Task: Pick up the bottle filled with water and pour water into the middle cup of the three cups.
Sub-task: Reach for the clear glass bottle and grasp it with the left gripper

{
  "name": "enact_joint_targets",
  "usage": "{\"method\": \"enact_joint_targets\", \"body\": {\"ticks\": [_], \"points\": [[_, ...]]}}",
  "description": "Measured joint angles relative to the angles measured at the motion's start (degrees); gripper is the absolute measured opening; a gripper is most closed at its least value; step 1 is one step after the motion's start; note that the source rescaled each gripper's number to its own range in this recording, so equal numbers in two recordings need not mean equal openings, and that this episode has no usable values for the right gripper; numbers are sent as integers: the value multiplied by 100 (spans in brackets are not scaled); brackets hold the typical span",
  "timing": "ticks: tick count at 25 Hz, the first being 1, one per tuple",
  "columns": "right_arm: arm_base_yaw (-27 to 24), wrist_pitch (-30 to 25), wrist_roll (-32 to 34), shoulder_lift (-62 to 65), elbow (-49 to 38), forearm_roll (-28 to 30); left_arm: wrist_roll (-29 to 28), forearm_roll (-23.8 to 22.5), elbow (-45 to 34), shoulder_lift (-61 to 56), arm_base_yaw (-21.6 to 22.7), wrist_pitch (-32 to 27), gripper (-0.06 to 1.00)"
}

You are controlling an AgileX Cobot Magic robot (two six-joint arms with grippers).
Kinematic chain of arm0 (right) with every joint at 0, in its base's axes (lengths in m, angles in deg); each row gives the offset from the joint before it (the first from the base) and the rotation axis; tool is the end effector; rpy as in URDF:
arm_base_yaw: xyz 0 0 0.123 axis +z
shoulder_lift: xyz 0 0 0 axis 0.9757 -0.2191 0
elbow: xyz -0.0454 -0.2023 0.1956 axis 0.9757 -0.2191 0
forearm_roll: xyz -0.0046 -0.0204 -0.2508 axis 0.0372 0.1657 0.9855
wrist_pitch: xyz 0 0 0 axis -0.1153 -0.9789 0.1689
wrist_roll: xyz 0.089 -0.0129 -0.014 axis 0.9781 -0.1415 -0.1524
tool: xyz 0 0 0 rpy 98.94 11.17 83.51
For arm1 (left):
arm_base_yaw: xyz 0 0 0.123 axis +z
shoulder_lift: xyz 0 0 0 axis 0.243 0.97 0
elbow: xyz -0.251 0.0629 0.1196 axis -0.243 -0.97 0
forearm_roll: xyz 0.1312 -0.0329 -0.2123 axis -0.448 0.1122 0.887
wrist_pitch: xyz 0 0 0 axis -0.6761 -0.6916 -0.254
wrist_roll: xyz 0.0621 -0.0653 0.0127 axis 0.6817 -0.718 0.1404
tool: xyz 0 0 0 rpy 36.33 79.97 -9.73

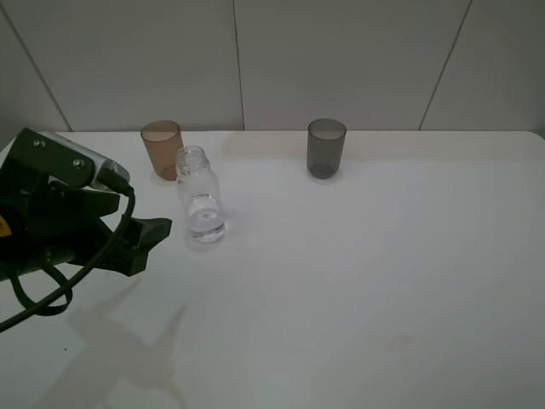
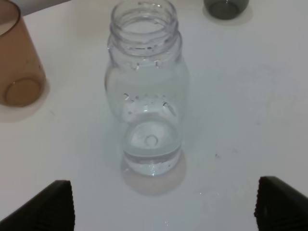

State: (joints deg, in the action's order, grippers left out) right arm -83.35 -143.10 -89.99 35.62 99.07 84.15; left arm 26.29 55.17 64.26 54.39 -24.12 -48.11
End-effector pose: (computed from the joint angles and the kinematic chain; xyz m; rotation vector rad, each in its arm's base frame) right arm -0.0077 0.0008 0.2826 0.0805 2.0252 -0.0824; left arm 0.1632 -0.1090 0.1754 0.5334 1.9848 -0.2678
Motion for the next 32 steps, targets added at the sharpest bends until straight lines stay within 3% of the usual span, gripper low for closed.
{"method": "enact_joint_targets", "body": {"ticks": [6,10,14,17,22,32], "points": [[0,0,0,0,0,0,-218,27,-180,1258,-225,1775,85],[0,0,0,0,0,0,-873,27,-187,1995,-225,2862,85],[0,0,0,0,0,0,-1106,-328,-191,2682,-225,4001,85],[0,0,0,0,0,0,-1146,-507,-129,3085,-225,4180,85],[0,0,0,0,0,0,-1172,-41,-117,3415,-225,4210,85],[0,0,0,0,0,0,-1185,-138,351,3820,-225,4267,85]]}}
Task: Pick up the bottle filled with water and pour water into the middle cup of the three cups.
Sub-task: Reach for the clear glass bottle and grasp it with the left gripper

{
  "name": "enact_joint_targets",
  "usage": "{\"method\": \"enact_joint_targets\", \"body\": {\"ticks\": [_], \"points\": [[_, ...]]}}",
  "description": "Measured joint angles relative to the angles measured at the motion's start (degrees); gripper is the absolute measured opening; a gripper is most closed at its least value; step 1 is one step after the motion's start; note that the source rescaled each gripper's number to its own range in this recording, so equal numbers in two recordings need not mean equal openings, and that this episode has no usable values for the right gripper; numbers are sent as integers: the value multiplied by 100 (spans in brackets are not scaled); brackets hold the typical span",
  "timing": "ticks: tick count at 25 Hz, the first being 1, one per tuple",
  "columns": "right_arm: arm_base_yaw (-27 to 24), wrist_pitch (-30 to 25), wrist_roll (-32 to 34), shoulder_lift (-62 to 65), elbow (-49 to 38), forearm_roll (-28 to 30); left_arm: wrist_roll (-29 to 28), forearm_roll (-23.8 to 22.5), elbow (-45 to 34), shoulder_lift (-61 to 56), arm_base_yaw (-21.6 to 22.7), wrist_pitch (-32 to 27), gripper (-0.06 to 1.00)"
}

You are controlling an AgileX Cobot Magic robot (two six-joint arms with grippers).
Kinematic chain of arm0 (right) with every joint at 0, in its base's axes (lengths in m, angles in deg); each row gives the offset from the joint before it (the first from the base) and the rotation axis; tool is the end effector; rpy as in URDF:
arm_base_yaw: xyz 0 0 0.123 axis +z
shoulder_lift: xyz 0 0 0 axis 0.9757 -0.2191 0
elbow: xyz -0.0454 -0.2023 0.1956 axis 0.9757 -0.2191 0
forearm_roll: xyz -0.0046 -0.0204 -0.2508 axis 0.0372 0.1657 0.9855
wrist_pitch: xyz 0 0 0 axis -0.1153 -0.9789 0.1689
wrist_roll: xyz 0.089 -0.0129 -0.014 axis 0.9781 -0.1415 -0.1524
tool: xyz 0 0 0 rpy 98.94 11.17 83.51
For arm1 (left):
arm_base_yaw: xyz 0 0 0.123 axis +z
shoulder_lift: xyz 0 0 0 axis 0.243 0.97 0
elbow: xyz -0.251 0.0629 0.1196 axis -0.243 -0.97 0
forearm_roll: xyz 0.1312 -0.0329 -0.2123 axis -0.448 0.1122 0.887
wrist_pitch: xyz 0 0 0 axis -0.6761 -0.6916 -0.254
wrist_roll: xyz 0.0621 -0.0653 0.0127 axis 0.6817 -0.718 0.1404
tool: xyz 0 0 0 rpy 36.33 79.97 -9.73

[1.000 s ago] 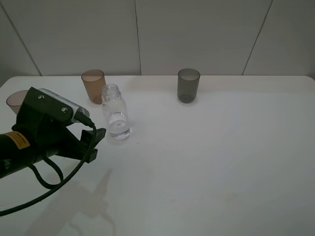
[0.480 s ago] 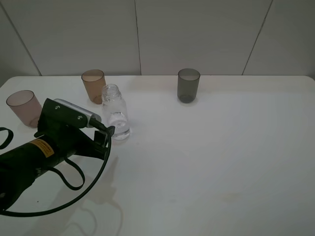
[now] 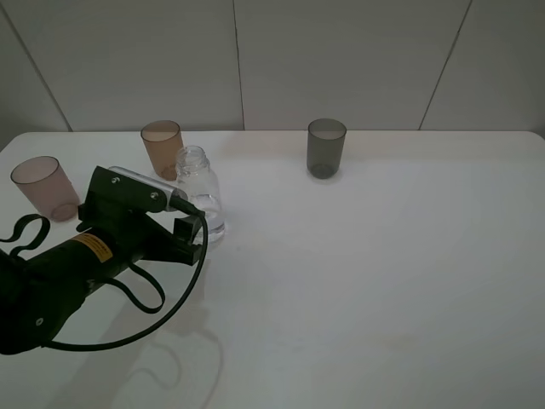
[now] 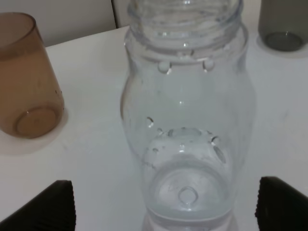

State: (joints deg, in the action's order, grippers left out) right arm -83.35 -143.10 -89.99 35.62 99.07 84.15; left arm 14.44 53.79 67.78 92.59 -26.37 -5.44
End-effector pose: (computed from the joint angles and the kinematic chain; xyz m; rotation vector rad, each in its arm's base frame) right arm -0.0077 0.0008 0.2826 0.0805 2.0252 -0.0824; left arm 0.2066 -0.1369 0.0983 0.4076 1.8461 -0.1881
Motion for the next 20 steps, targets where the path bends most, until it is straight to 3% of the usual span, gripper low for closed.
{"method": "enact_joint_targets", "body": {"ticks": [20], "points": [[0,0,0,0,0,0,0,-74,1169,1167,0,11,85]]}}
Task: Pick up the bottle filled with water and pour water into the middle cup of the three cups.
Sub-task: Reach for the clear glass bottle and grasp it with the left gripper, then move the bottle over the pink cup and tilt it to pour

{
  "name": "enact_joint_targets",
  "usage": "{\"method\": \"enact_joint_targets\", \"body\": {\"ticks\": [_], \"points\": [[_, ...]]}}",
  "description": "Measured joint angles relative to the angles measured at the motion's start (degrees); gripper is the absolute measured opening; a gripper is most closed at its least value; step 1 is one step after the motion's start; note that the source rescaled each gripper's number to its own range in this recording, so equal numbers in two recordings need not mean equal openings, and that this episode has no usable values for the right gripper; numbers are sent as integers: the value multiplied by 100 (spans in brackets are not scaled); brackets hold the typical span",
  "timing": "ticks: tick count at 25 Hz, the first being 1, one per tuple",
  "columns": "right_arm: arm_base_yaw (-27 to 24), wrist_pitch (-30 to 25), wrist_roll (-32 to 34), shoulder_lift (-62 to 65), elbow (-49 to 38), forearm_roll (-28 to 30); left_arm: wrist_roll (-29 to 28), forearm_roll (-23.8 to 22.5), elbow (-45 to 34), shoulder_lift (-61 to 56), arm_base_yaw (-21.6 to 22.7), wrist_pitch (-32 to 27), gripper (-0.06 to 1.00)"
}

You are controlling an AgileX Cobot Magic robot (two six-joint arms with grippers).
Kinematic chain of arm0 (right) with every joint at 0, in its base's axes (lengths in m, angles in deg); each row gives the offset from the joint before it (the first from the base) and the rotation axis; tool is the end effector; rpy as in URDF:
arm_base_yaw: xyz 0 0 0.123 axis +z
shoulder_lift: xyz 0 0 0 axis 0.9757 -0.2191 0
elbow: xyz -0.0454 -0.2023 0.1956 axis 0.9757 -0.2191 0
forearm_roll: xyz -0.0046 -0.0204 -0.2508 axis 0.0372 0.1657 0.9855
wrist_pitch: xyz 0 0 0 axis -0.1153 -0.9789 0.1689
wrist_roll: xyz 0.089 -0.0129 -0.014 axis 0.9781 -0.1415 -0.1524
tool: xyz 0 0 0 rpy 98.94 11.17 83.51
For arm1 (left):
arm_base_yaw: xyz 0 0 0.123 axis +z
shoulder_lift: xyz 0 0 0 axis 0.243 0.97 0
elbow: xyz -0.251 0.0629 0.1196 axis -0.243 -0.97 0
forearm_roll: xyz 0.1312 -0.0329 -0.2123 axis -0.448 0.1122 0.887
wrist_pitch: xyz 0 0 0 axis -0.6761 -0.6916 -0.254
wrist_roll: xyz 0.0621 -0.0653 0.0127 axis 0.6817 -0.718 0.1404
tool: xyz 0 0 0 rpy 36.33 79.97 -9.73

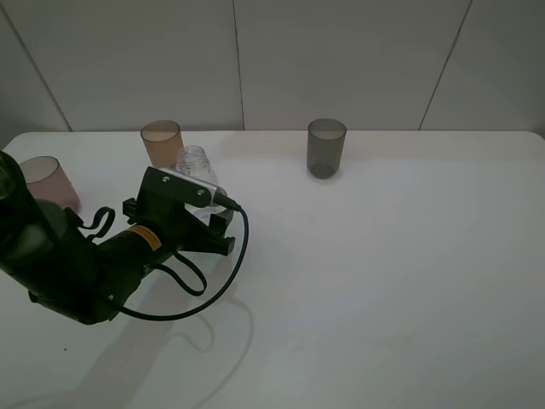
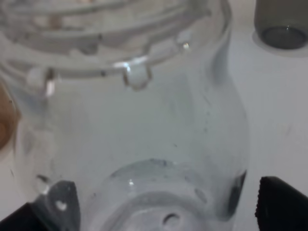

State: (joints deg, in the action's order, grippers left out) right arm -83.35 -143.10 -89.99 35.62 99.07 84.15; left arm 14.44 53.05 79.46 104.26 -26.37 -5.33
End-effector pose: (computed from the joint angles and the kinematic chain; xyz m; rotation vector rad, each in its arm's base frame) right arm -0.0077 0.0008 0.2826 0.0805 2.0252 -0.0824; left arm 0.2432 -0.1695 0.0668 0.4194 1.8415 -0.1966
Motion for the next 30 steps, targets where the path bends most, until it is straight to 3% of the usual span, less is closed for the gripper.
{"method": "enact_joint_targets", "body": {"ticks": [30], "points": [[0,0,0,0,0,0,0,-140,691,266,206,0,85]]}}
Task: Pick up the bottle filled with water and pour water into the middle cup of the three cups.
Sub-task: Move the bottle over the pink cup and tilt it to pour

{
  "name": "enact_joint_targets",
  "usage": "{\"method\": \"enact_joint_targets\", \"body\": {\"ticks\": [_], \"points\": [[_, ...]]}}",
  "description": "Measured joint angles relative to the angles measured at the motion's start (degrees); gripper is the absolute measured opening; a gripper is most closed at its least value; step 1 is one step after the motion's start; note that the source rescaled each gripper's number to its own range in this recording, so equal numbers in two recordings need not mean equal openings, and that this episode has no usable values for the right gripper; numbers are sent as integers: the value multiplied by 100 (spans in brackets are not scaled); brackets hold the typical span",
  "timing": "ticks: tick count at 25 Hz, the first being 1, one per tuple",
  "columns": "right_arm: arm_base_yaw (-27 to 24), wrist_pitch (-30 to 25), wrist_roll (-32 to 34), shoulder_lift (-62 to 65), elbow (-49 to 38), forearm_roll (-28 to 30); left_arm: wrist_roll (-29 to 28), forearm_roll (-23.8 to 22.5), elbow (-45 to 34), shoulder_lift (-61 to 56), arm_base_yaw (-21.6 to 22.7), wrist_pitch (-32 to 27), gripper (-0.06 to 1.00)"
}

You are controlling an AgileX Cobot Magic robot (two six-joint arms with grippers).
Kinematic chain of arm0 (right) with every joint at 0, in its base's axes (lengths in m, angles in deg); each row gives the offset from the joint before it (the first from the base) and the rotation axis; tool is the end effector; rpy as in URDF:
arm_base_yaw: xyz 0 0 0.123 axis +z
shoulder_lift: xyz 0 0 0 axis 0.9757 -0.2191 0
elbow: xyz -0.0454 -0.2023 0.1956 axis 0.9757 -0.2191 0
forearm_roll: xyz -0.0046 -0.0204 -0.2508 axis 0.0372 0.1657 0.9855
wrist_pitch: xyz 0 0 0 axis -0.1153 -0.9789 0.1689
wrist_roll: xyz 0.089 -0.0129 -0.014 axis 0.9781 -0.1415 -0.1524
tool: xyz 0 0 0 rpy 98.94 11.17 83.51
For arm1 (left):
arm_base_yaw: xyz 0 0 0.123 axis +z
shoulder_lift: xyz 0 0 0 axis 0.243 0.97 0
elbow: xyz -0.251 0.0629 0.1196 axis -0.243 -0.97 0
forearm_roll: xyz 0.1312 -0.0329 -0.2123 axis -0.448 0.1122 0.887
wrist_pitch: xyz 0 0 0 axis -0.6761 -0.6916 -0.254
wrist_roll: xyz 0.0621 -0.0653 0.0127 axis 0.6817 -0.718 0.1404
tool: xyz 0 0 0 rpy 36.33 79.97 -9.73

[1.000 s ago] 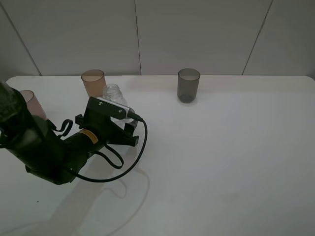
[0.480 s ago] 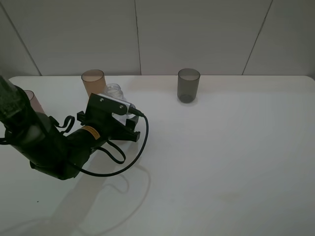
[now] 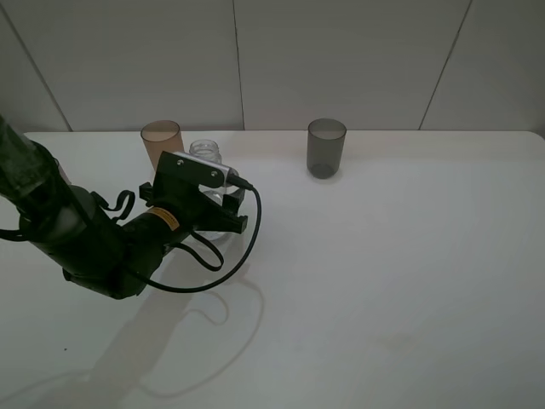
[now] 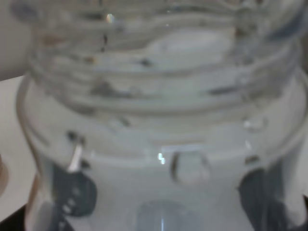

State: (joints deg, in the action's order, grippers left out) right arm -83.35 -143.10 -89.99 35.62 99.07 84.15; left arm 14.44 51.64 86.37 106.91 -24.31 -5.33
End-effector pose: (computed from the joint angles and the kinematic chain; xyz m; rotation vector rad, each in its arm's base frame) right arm -0.0077 0.0008 0.2826 0.0805 2.0252 -0.0824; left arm 0.2722 -0.1814 0.0676 0.3791 1.7781 -0.2159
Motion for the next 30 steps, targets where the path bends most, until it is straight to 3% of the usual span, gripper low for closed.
{"method": "enact_joint_targets", "body": {"ticks": [1,2,3,4,5,23,26,30], "points": [[0,0,0,0,0,0,0,0,0,0,0,0,82],[0,0,0,0,0,0,0,0,0,0,0,0,70],[0,0,0,0,0,0,0,0,0,0,0,0,46],[0,0,0,0,0,0,0,-6,0,0,0,0,7],[0,0,0,0,0,0,0,-5,0,0,0,0,0],[0,0,0,0,0,0,51,14,0,-261,0,-178,1],[0,0,0,0,0,0,505,44,-11,-769,0,-378,1],[0,0,0,0,0,0,1342,44,-16,-1547,0,-1209,1]]}}
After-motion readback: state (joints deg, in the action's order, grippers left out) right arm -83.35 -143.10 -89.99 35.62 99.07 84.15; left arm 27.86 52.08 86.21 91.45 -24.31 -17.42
